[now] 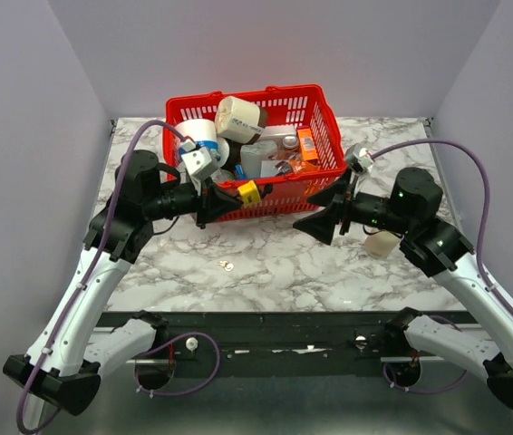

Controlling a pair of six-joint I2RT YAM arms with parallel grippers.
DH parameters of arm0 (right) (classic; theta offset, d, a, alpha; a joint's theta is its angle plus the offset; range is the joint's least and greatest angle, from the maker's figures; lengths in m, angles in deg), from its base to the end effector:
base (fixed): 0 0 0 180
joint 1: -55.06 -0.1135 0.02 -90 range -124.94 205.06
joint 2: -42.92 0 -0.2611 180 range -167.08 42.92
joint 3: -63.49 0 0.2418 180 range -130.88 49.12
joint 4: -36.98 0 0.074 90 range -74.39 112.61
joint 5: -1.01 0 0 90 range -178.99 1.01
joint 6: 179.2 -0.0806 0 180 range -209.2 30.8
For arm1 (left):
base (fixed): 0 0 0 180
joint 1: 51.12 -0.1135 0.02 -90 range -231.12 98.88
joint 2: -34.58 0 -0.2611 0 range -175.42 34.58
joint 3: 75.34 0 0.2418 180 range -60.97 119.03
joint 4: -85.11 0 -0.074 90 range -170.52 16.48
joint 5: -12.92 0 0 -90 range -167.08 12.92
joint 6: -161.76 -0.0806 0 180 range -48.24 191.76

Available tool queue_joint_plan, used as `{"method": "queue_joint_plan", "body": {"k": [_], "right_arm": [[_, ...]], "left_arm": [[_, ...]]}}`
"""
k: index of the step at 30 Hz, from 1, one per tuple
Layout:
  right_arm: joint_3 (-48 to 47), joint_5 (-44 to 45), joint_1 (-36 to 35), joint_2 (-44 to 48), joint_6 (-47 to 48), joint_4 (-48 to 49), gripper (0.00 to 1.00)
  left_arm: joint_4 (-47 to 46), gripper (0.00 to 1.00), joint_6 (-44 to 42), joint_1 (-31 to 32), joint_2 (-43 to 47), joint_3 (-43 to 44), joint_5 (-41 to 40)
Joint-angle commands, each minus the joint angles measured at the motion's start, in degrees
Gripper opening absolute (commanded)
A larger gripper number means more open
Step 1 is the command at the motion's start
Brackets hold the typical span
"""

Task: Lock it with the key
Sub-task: Adjust the lock.

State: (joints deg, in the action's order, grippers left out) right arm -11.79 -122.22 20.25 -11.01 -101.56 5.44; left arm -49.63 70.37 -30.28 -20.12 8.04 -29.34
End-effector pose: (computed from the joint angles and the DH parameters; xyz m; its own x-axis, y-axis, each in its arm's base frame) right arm 0.1642 0.1679 0.3876 -0.3389 -0.0175 -0.9407 -0.8679 0.3917 0.3054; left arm 0.1696 -0.1284 0.4061 -0.2447 0.1106 -0.9633 0.9084 0.3736 -0.1879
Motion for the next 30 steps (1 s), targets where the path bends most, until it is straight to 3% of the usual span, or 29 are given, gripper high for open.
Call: {"method": "queue_joint_plan", "body": {"k": [1, 6, 10, 14, 15, 18, 23, 30], "right_arm": [[1.7, 2.4, 0.1, 1.3, -4.9, 11.4, 0.85], [4.7, 0.6, 0.1, 0.1, -4.0, 23.2, 0.75], [5.9, -3.6, 0.1, 2.7, 3.7, 24.3, 0.61], [7.4, -10.3, 0.1, 7.9, 17.5, 17.8, 0.55], [6.3, -10.9, 0.0, 8.1, 21.3, 12.1, 0.54], [4.6, -11.2, 0.1, 6.7, 23.3, 6.9, 0.48], [0.5, -16.9, 0.1, 3.4, 28.5, 1.1, 0.28], [0.1, -17.3, 0.0, 3.6, 29.6, -0.6, 0.18]], "left_arm": [[-14.7, 0.0, 6.1, 7.1, 0.3, -2.3, -9.0], [-22.2, 0.0, 7.1, 9.3, 2.0, -6.1, -7.8], [-23.9, 0.0, 3.9, 9.4, 3.9, -8.1, -2.4], [-17.3, 0.0, -3.9, 9.4, 4.0, -5.1, 2.2], [-16.2, 0.0, -5.3, 9.4, 3.5, -4.6, 2.9], [-9.4, 0.0, -10.7, 10.7, 2.0, -1.6, 6.4], [0.7, 0.0, -14.0, 14.6, -3.0, 6.1, 4.3], [6.6, 0.0, -18.1, 17.0, -5.0, 8.3, 4.0]]}}
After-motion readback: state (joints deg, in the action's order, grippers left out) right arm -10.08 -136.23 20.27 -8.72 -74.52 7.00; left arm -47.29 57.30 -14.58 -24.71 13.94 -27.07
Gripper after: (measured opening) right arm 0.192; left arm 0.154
